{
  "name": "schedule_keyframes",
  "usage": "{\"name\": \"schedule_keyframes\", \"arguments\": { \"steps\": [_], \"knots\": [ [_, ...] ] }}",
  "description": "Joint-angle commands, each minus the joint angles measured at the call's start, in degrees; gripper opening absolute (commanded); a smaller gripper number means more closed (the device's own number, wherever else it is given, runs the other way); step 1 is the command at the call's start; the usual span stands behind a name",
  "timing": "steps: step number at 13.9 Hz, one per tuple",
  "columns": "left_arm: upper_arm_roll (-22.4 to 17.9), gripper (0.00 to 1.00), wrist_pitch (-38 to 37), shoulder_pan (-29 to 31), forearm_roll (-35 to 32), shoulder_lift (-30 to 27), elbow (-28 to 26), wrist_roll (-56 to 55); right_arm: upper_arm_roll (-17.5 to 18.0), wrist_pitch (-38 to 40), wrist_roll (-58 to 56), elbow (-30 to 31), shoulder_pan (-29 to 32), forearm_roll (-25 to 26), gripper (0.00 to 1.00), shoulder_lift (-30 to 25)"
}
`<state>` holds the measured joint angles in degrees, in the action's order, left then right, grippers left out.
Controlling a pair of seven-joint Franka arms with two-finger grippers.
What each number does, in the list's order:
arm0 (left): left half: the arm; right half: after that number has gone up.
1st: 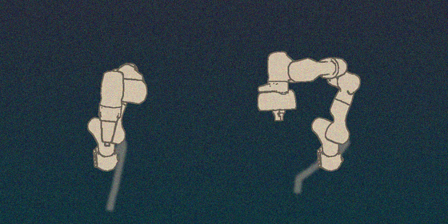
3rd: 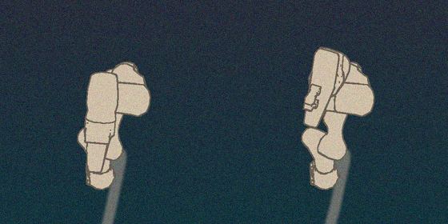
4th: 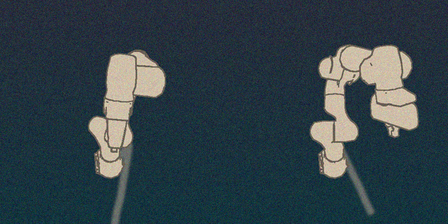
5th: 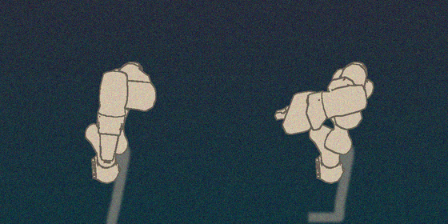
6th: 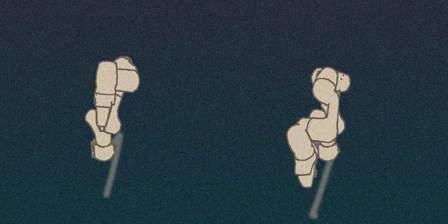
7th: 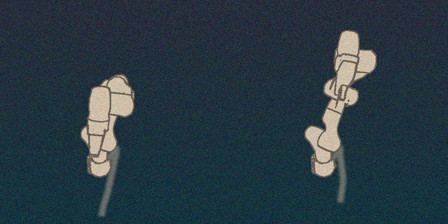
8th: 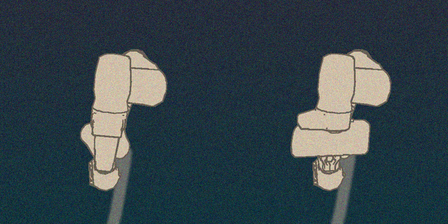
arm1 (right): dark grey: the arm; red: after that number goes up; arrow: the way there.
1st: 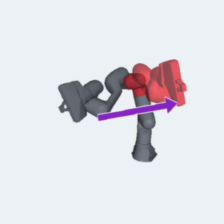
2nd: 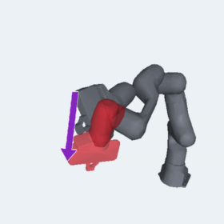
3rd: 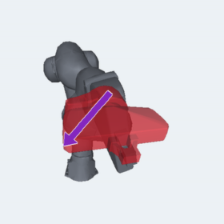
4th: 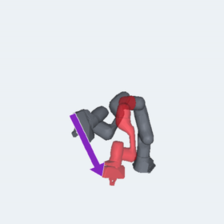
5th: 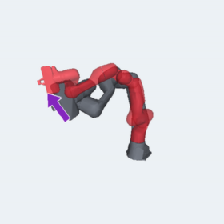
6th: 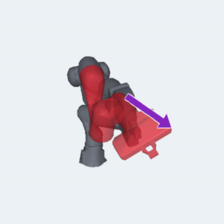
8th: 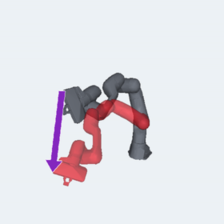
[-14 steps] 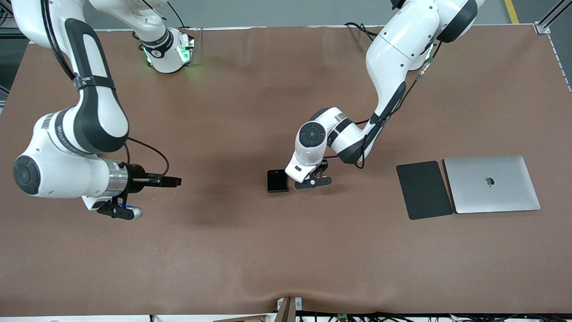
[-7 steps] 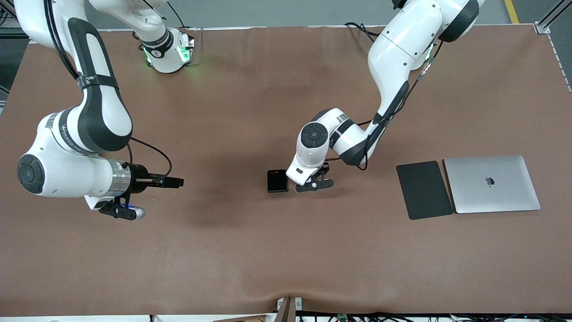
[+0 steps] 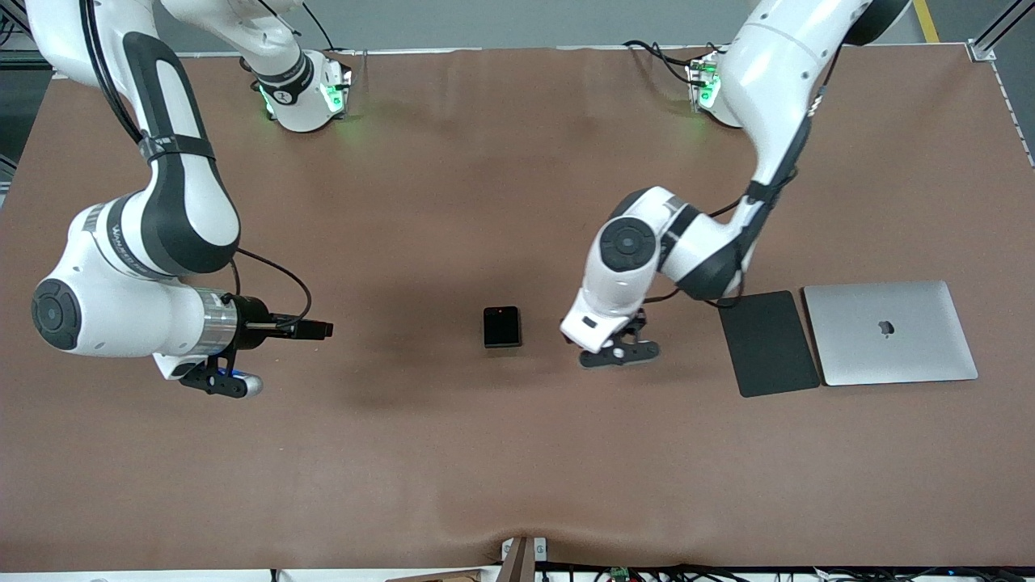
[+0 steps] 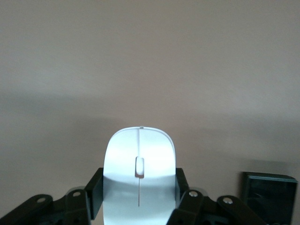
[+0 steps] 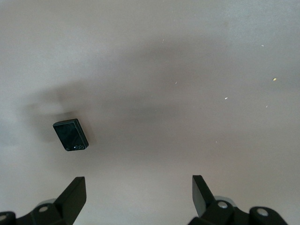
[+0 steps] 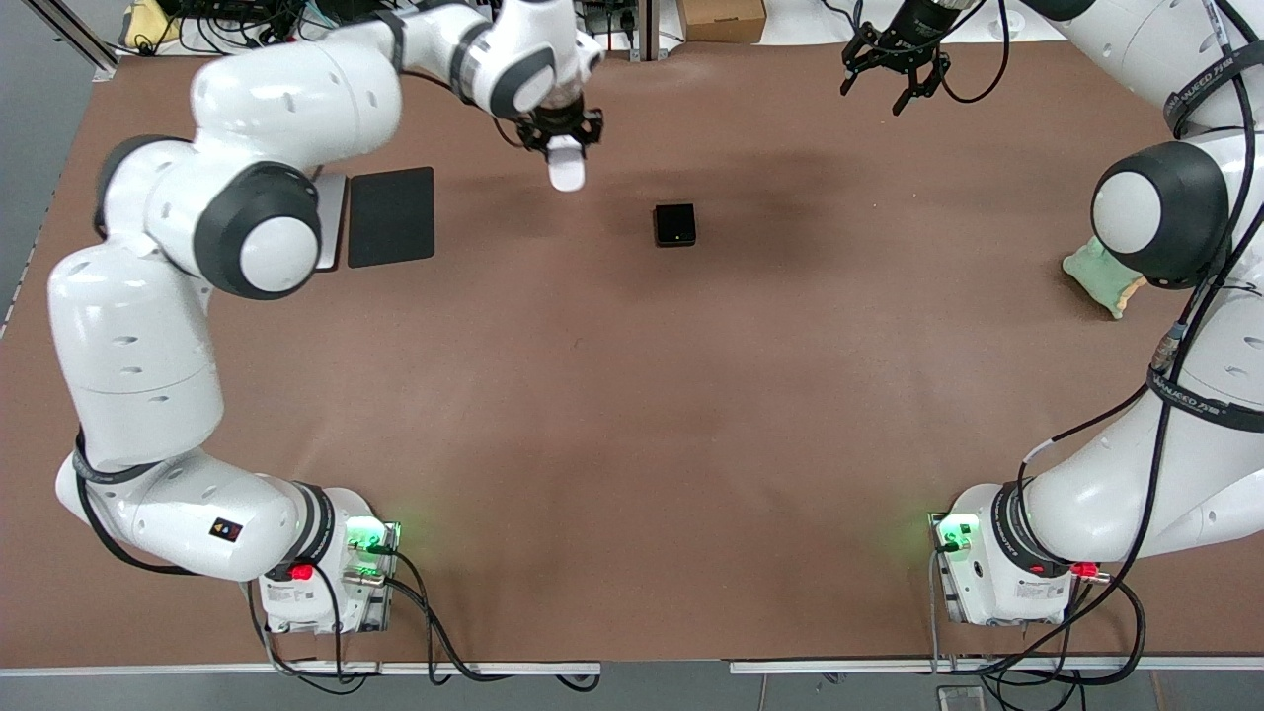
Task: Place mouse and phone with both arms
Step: 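Carry the mouse to the mouse pad while the right gripper descends on the phone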
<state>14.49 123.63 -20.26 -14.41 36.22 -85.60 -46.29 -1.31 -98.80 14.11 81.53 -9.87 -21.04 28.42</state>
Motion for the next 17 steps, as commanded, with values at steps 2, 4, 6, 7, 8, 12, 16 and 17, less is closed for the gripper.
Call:
{"name": "schedule_keyframes", "arguments": {
  "steps": [2,4,6,7,8,12,16,17],
  "knots": [
    [3.43,0.62,-3.65,8.72,2.97,-5.8,-4.04,8.37,-0.19,-4.36,1.88,-0.23,-3.21,-2.08,1.0,1.11],
    [6.07,0.62,-4.79,14.87,2.98,-7.74,-6.15,13.31,-0.36,-8.84,8.01,-0.23,-7.86,-1.29,1.0,2.5],
    [6.96,0.62,-5.93,19.01,2.98,-8.54,-7.91,16.65,-0.54,-14.99,11.28,-0.49,-12.52,-0.94,1.0,4.61],
    [7.05,0.62,-5.94,20.68,2.98,-8.71,-8.7,17.97,-0.54,-17.28,12.25,-1.62,-14.11,0.37,1.0,6.02],
    [7.05,0.62,-5.94,22.27,2.98,-8.8,-9.41,19.47,-0.54,-18.35,13.13,-2.94,-15.17,2.47,1.0,7.86],
    [6.96,0.62,-4.89,29.12,1.84,-8.1,-11.96,24.21,-0.45,-18.8,17.71,-5.06,-18.96,8.99,1.0,10.25],
    [6.78,0.62,5.27,33.6,1.84,-7.4,-18.97,25.19,-0.63,-19.76,18.06,-5.15,-21.59,10.75,1.0,12.0],
    [6.78,0.62,7.83,34.06,1.84,-6.87,-20.47,25.19,-0.63,-20.11,18.76,-5.24,-22.21,10.76,1.0,12.36]
  ]
}}
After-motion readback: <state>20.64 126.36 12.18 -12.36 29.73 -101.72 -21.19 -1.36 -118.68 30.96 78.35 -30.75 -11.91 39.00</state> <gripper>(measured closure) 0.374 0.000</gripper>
